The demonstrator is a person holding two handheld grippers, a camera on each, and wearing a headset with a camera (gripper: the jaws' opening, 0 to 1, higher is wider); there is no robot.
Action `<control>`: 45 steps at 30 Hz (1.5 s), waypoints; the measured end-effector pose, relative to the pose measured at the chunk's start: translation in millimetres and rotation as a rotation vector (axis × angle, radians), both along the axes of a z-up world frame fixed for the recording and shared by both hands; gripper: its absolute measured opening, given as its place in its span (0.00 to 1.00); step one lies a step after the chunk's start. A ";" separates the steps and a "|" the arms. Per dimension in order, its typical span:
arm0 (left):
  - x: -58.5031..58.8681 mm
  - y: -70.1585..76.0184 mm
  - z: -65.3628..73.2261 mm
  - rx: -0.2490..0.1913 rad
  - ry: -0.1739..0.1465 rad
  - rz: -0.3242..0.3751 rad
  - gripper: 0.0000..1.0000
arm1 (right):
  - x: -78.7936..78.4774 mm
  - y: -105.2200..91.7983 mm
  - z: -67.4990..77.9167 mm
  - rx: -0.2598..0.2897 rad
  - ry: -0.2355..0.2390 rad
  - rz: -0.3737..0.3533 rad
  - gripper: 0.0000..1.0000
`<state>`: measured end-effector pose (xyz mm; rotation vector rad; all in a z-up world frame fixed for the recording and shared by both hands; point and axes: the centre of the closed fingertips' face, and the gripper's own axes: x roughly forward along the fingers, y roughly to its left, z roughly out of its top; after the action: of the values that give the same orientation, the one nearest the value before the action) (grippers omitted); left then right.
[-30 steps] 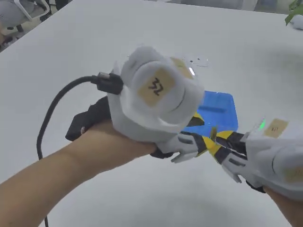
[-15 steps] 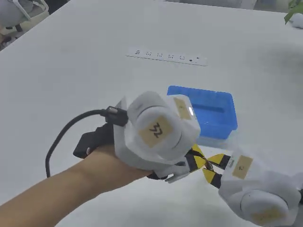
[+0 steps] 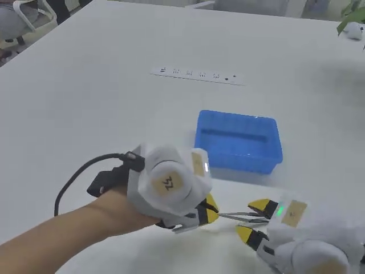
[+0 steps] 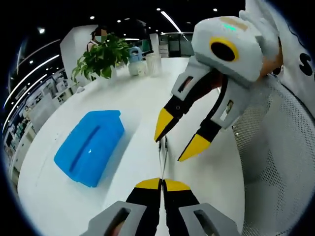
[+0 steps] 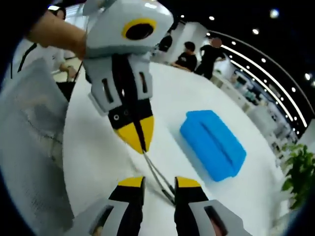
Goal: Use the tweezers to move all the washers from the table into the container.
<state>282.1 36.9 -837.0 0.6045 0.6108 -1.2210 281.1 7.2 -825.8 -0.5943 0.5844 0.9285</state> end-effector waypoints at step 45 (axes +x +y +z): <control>-41.4 126.4 64.8 -0.115 0.048 0.878 0.99 | -11.7 -86.6 55.9 0.328 0.148 -0.523 0.99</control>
<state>240.7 163.4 -772.2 0.1578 0.7304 -0.4370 269.4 -79.4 -769.9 -0.0648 0.6612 0.5549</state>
